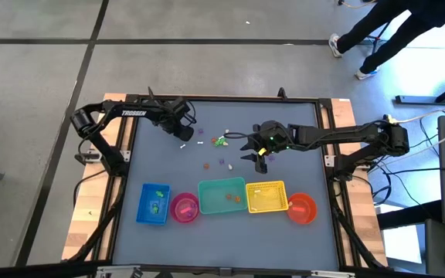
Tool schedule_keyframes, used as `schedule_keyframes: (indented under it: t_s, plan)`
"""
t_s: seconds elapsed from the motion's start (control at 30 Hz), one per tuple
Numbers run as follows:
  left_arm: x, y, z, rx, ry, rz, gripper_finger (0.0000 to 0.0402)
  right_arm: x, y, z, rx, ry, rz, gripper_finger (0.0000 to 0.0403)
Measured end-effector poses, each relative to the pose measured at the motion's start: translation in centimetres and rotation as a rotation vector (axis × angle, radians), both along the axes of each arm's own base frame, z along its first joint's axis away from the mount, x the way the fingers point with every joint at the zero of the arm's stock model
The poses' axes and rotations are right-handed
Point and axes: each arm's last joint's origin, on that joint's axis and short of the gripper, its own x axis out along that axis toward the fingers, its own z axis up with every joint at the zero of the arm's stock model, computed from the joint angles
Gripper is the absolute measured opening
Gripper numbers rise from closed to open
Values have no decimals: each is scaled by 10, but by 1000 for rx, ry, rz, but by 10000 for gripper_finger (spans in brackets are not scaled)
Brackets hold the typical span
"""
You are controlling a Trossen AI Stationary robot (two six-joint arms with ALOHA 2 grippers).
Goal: Sort Halloween decoration
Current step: Put the orange pumpkin toy into the green bin
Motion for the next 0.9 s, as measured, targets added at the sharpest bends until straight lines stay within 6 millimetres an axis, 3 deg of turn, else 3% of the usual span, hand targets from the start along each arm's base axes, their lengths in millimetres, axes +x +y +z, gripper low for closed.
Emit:
schedule_keyframes:
  t_s: [0.47, 0.9]
  plan:
    - [1, -1, 0, -34, -29, -8, 69, 0, 0, 0, 0, 0, 0, 156]
    - [10, -10, 0, -247, -227, -89, 70, 0, 0, 0, 0, 0, 0, 156]
